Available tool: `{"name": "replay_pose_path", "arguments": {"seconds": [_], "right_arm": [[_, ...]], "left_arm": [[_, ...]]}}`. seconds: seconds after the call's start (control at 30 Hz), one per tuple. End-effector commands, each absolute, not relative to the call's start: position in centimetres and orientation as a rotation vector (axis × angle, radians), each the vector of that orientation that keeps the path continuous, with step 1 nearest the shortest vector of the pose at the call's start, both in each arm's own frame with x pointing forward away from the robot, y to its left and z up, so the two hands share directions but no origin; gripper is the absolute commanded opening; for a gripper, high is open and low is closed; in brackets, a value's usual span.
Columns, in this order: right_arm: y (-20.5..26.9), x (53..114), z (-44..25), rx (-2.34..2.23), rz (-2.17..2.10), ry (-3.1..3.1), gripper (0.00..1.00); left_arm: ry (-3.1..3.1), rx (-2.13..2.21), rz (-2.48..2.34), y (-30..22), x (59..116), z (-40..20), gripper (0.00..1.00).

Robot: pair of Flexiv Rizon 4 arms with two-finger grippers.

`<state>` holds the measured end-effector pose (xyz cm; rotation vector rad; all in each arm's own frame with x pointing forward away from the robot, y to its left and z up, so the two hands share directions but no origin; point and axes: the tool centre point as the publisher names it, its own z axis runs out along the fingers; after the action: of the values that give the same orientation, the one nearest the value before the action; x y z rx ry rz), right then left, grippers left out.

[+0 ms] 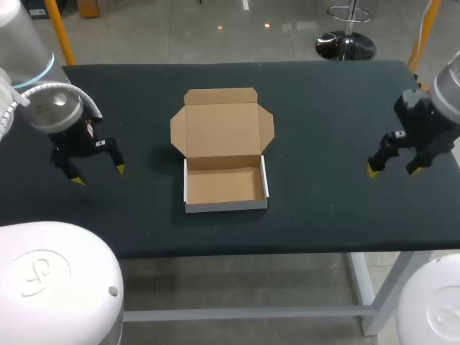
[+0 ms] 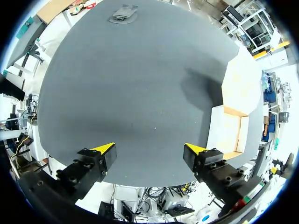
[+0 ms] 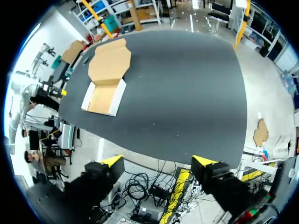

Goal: Assemble the packaging by folding the flat box into shape, placing the metal phone stand inside, and closing the box properly

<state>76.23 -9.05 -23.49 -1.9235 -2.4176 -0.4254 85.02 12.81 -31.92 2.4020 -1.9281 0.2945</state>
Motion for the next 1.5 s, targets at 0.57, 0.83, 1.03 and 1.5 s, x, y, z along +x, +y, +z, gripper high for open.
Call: {"name": "replay_pose_path", "arguments": {"seconds": [0.57, 0.83, 1.03, 1.5], "right_arm": [[-9.1, 76.2, -23.2, -1.923, -0.419, -2.416, 1.00], [-9.1, 76.2, -23.2, -1.923, -0.419, -2.416, 1.00], [-9.1, 76.2, -23.2, -1.923, -0.419, -2.416, 1.00], [-9.1, 76.2, -23.2, -1.923, -0.419, -2.416, 1.00]], "left_arm": [[-1.987, 2.436, 0.227, 13.7, 87.4, -33.2, 1.00], [-2.036, 2.435, 0.269, 15.7, 88.7, -34.6, 1.00], [-2.078, 2.423, 0.236, 17.0, 90.1, -35.6, 1.00], [-2.121, 2.422, 0.183, 20.1, 93.3, -37.6, 1.00]]}}
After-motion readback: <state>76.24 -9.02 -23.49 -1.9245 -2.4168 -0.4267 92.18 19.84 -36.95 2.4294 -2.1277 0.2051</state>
